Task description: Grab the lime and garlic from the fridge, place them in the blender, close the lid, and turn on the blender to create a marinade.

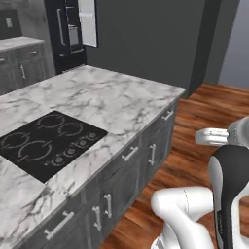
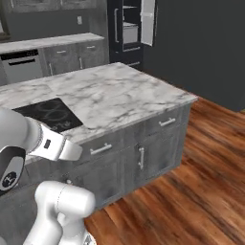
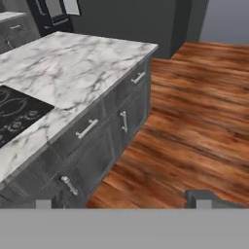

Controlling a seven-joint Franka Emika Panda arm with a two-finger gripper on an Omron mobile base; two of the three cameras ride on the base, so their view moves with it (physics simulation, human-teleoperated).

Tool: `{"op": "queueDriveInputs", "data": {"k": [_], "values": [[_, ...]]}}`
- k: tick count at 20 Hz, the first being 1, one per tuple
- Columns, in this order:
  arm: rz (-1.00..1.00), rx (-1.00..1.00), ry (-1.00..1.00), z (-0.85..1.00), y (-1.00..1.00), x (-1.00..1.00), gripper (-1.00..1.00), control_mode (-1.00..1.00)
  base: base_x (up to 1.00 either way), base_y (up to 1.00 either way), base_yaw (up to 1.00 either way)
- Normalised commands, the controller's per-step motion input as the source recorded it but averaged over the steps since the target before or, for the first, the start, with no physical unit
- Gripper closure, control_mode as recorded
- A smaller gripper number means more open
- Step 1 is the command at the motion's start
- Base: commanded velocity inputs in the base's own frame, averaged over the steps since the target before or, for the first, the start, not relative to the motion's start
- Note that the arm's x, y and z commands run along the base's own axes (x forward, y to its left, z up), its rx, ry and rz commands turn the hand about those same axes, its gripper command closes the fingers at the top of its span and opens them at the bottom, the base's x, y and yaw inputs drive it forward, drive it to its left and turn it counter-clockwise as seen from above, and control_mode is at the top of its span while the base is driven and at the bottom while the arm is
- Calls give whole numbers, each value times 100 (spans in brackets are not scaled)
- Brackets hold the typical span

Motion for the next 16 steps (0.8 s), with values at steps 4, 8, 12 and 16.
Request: {"op": "queueDriveInputs", "data": {"k": [4, 8, 12, 16], "values": [[0, 0, 0, 0, 0, 0, -100, 100, 80, -100, 7], [0, 0, 0, 0, 0, 0, -100, 100, 76, -100, 7], [0, 0, 0, 0, 0, 0, -100, 100, 74, -100, 8], [0, 0, 0, 0, 0, 0, -100, 100, 75, -100, 8]]}}
